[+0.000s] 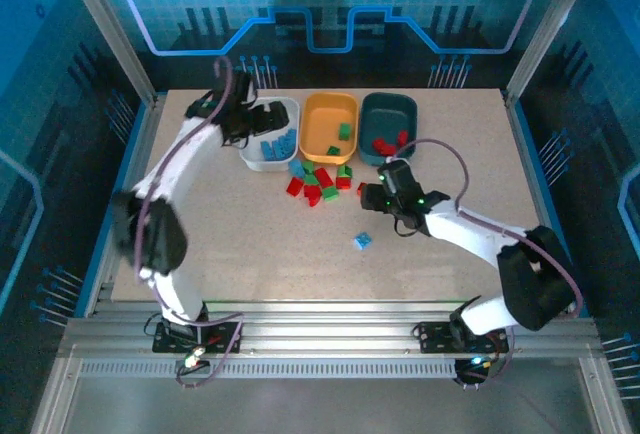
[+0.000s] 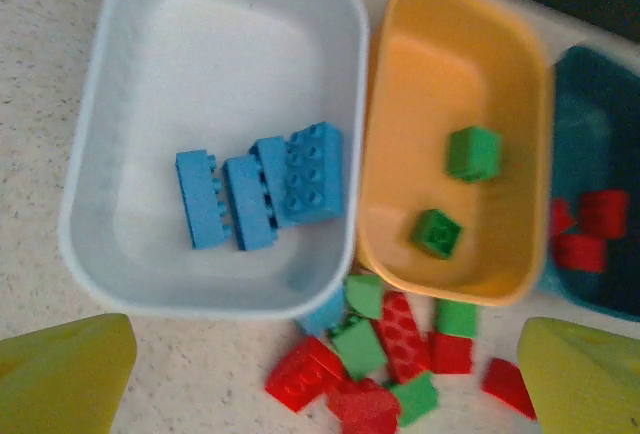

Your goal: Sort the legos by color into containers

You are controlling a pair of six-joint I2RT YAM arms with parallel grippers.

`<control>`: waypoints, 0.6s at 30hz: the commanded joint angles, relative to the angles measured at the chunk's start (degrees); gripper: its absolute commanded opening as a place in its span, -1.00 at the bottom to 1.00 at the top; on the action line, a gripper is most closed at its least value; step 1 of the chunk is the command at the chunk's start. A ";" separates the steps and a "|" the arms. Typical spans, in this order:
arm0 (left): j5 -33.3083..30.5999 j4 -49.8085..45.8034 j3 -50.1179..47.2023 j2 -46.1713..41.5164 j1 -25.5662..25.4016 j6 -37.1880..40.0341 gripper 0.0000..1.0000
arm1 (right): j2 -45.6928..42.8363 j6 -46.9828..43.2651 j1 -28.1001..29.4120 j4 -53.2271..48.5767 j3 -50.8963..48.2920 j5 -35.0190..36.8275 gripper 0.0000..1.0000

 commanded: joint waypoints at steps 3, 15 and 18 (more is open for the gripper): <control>3.15 11.51 -26.62 -21.32 0.74 -12.87 0.98 | 6.67 -5.18 2.25 -8.24 6.81 -5.44 0.60; 7.42 13.28 -61.03 -51.71 0.88 -23.08 0.98 | 10.26 -4.45 10.52 -17.71 5.62 -6.89 0.61; 7.67 12.56 -61.60 -52.48 0.95 -21.88 0.98 | 10.32 -3.52 12.49 -18.58 4.99 -6.92 0.57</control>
